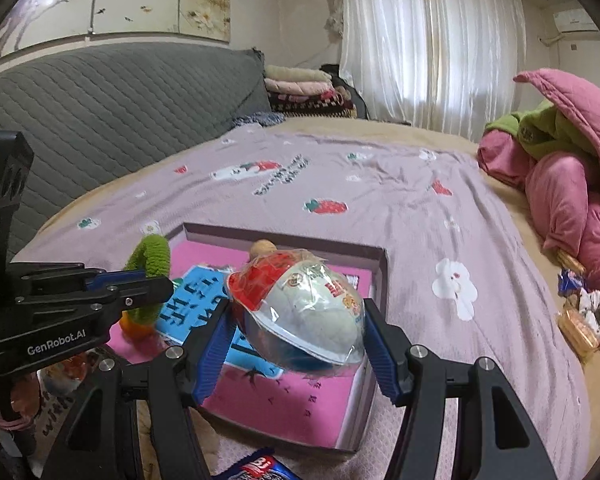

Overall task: Organize objects
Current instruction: 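Carry the green ring over the pink book while the right gripper carries the egg into the tray, then lower the green ring onto the book while the right gripper lowers the egg beside it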

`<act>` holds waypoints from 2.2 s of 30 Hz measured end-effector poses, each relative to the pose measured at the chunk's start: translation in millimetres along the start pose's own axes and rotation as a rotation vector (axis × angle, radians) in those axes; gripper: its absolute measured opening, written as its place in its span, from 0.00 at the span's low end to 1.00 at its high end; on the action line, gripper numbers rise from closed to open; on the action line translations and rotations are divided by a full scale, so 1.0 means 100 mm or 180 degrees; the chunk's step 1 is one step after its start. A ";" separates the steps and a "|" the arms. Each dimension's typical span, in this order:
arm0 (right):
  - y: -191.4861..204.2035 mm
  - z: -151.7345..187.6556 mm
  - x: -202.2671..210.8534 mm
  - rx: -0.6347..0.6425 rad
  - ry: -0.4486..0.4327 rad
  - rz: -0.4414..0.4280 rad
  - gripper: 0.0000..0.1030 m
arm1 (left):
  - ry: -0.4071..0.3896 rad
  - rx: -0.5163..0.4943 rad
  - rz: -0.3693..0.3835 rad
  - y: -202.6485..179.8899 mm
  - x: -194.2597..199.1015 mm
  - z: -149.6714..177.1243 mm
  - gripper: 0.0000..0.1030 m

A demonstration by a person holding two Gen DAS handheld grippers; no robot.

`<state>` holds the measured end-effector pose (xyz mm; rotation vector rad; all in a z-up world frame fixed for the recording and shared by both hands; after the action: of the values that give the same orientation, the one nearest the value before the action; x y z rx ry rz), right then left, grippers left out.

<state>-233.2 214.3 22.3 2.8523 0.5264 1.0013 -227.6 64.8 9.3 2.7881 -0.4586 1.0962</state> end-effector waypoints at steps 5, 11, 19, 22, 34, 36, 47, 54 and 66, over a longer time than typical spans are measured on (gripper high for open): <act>-0.02 0.08 -0.10 0.0050 0.0149 0.0064 0.61 | 0.0078 -0.0016 0.0014 -0.01 -0.09 0.04 0.12; -0.01 0.15 -0.16 0.0093 0.0251 0.0068 0.61 | 0.0145 -0.0016 0.0049 -0.01 -0.18 0.08 0.12; -0.03 0.25 -0.23 0.0120 0.0394 0.0120 0.61 | 0.0216 -0.0009 0.0127 -0.05 -0.27 0.11 0.12; -0.02 0.26 -0.26 0.0133 0.0425 0.0119 0.61 | 0.0230 -0.0025 0.0143 -0.08 -0.30 0.11 0.12; -0.04 0.31 -0.31 0.0158 0.0504 0.0163 0.61 | 0.0331 -0.0082 0.0229 -0.16 -0.40 0.14 0.12; -0.03 0.31 -0.31 0.0160 0.0511 0.0164 0.61 | 0.0338 -0.0088 0.0241 -0.17 -0.41 0.14 0.12; -0.03 0.34 -0.35 0.0171 0.0571 0.0170 0.61 | 0.0371 -0.0092 0.0271 -0.19 -0.44 0.16 0.12; -0.03 0.37 -0.38 0.0191 0.0633 0.0184 0.61 | 0.0397 -0.0105 0.0325 -0.23 -0.49 0.17 0.13; -0.01 0.40 -0.40 0.0246 0.0658 0.0196 0.61 | 0.0472 -0.0102 0.0350 -0.25 -0.53 0.20 0.13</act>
<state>-238.3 203.8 -32.9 2.8643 0.5057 1.3244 -243.8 96.6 -41.2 2.6576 -0.6124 1.2952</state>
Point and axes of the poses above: each gripper's, at about its wrist camera, not at the fingertips, and x roughly against the way its jaws point, y to its left, z to its underside, the point moved 4 cm from there along -x, roughly the way its jaws point, and after that the axes turned 11 degrees about -x, right-handed, at the moved point
